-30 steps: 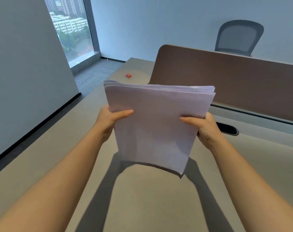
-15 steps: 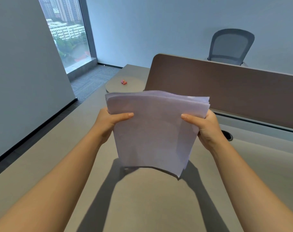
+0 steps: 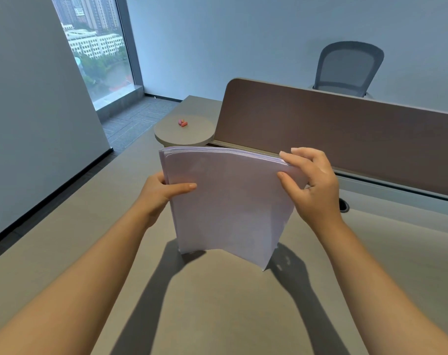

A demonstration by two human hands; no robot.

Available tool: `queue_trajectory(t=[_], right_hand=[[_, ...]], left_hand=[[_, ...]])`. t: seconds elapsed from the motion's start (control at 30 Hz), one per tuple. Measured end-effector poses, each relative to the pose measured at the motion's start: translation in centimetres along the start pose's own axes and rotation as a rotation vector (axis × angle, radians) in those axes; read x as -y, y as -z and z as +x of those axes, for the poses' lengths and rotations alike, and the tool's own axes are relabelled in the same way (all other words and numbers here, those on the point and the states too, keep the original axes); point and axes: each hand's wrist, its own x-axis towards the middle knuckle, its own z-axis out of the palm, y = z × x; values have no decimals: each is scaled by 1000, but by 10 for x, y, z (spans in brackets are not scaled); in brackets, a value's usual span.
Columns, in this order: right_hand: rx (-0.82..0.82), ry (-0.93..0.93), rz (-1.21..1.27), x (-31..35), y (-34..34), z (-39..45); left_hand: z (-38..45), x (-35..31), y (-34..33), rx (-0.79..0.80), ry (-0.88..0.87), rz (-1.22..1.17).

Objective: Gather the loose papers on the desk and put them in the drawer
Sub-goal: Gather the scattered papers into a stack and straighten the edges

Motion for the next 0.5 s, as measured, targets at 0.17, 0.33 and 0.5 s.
queue_trajectory(t=[0.17,0.33,0.5], right_hand=[[8,30,-16,3,-3,6],[-28,23,-26,-5,-3,9],[26,11,-46,1,-1,14]], left_hand=[[2,5,1,-23,19,35],[3,5,-3,-52,64,64],[2,6,-13,-89,85,121]])
